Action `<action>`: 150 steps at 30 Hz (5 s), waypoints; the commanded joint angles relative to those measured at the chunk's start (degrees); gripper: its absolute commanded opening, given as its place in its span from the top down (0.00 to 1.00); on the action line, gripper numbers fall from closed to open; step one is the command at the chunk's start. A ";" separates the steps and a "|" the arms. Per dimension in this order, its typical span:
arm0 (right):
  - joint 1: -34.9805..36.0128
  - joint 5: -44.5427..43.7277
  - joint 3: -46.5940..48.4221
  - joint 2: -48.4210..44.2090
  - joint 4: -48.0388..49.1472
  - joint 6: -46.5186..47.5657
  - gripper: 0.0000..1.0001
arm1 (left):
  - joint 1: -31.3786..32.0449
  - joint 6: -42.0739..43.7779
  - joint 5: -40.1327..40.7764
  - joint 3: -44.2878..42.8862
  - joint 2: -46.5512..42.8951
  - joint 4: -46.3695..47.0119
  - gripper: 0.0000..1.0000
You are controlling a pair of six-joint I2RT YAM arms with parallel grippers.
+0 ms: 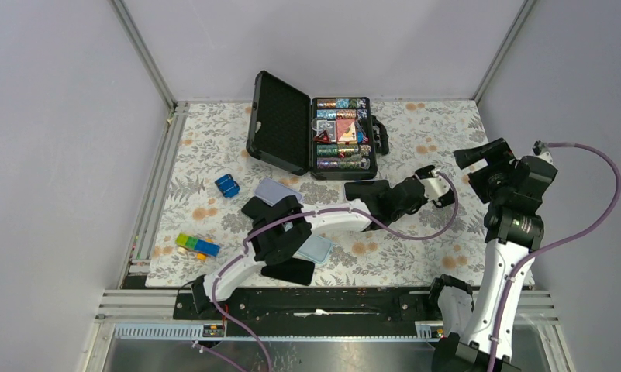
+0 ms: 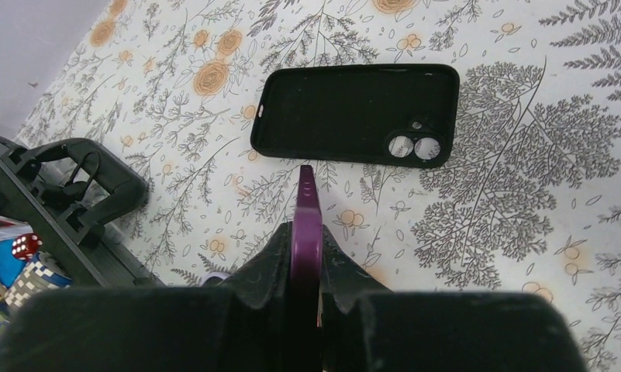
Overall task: Take the phone out of the phone case
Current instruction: Place the phone at the center of the board, then pick up the phone at the center of the board.
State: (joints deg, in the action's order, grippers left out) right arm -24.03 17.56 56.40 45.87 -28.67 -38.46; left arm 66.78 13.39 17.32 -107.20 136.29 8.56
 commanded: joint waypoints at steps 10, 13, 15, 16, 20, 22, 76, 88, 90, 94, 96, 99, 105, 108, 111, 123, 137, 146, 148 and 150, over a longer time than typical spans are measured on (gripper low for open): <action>-0.40 6.32 5.38 -1.89 -1.24 -2.44 0.08 | 3.50 -3.80 7.80 -4.20 6.70 -7.69 0.95; -0.40 6.17 5.24 -1.80 -1.14 -3.25 0.09 | 4.17 -2.20 10.42 -6.34 9.44 -10.72 0.96; -0.41 6.20 5.17 -1.54 -1.05 -3.54 0.09 | 4.44 -1.03 11.90 -6.26 10.28 -10.84 0.96; -0.42 6.33 5.06 -1.41 -1.00 -3.66 0.09 | 4.49 -0.58 12.27 -6.28 10.62 -10.92 0.94; -0.46 7.03 3.63 -1.31 0.41 -4.48 0.10 | 4.96 1.27 13.17 -5.79 11.13 -10.10 0.89; -0.48 7.56 3.56 -1.11 0.66 -4.69 0.10 | 5.02 1.05 12.45 -6.36 11.23 -11.08 0.85; -0.50 8.76 0.77 0.94 4.54 -5.09 0.11 | 2.61 -7.10 -15.63 13.06 -6.28 -2.48 0.06; -0.45 10.33 -4.99 4.07 11.27 -4.98 0.10 | -8.14 -9.96 -28.40 27.33 -22.35 -6.22 0.01; -0.28 11.53 -7.48 6.19 15.22 -4.96 0.12 | -10.21 -11.04 -28.23 29.95 -24.78 -5.45 0.01; 4.03 8.48 -10.00 14.27 19.55 -3.29 0.21 | -14.07 -16.70 -27.26 35.85 -30.16 -0.79 0.01; 7.96 6.11 -8.95 19.32 20.54 -2.43 0.28 | -16.03 -20.48 -27.25 38.59 -32.33 2.13 0.01; 11.59 2.59 -6.81 27.00 22.39 -2.80 0.38 | -18.50 -25.05 -27.01 42.94 -35.25 6.93 0.01; 15.06 1.19 1.71 42.97 21.50 -2.90 0.83 | -20.06 -30.69 -21.33 48.68 -38.61 11.31 0.01; 17.86 -2.90 3.36 47.63 22.78 -3.63 0.88 | -20.35 -32.99 -19.54 49.53 -38.79 11.71 0.01; 20.30 -3.86 6.29 52.23 23.20 -3.84 0.88 | -20.63 -34.69 -19.30 50.49 -39.32 11.83 0.01; 28.27 -10.82 14.25 62.95 18.00 -3.34 0.87 | -20.90 -36.84 -17.52 52.60 -39.08 11.92 0.01; 32.37 -15.87 25.03 67.40 1.60 8.49 0.61 | -20.99 -35.20 -15.54 50.66 -38.49 10.82 0.01; 32.40 -14.54 27.97 68.76 -2.46 9.16 0.60 | -21.25 -25.21 -21.35 42.20 -29.06 8.71 0.04; 32.43 -13.61 27.09 67.87 -2.27 8.96 0.60 | -21.78 -25.16 -22.81 39.72 -26.78 6.76 0.04; 32.43 -12.90 25.69 66.24 -1.53 8.65 0.60 | -22.20 -25.42 -23.65 38.46 -25.13 5.84 0.03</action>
State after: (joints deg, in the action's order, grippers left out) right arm 8.16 3.77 82.43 114.54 -28.69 -30.57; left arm 45.78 -14.63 -2.96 -64.79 108.01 15.77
